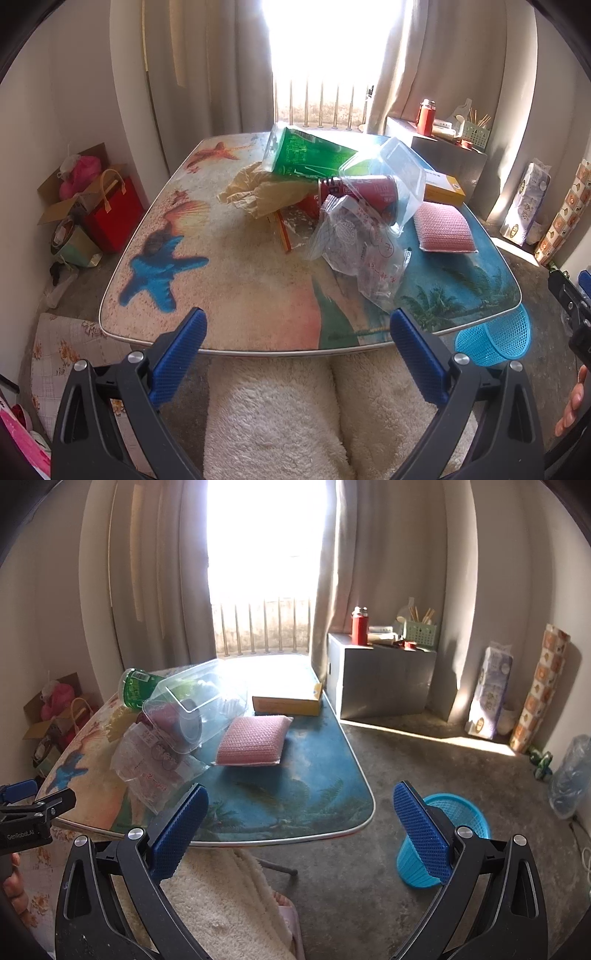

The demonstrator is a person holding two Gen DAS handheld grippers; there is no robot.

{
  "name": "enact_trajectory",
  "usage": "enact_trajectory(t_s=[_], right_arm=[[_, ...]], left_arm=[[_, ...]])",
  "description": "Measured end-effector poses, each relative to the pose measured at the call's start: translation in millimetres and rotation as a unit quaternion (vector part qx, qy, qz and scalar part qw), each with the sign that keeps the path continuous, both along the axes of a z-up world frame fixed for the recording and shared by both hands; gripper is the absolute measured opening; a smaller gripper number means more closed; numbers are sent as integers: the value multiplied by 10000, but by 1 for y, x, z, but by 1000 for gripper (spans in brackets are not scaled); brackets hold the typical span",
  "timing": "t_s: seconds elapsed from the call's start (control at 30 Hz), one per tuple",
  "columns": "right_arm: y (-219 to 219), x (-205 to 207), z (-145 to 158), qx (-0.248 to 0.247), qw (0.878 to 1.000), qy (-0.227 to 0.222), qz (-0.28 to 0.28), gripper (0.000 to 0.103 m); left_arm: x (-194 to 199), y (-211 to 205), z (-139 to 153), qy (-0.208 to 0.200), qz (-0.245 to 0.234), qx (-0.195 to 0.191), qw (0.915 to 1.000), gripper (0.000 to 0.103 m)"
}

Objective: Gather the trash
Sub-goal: 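Move the right tool toward the pink knitted sponge on the table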

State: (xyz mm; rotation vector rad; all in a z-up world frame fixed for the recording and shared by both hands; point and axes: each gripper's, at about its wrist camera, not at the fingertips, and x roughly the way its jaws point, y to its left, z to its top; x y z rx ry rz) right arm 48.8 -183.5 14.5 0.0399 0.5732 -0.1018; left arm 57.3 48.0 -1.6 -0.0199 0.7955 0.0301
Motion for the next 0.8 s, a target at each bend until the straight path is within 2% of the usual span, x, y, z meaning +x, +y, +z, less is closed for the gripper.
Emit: enact_trajectory(t_s=[0.1,0.27,0.37,0.47,0.57,0.63,0.7,0.8], right_arm=[[0,11,3,67,9998,-75,147,96],[1,45,-4,276,9986,343,288,96],[6,61,-1,264,9980,349,448,96],[13,75,-1,165,9960,399,785,96],[19,90,-8,2,9909,587,1210,96],[22,101,-13,-137,9885,790,1285,96],[22,115,-16,-43,9866,973,1309,96],[15,131,-16,374,9855,1129,1211,96]], left_arm=[[12,6,-1,-8,-254,-293,9992,97],[38,15,-1,95,-465,-851,9952,97],[53,19,5,11,-544,-1107,9924,97],[66,18,6,-36,-663,-1232,9902,97],[77,16,5,-64,-873,-1366,9868,97],[86,14,5,-74,-902,-1341,9868,97],[92,14,6,-135,-912,-1337,9867,97],[99,17,9,-216,-909,-1347,9865,97]])
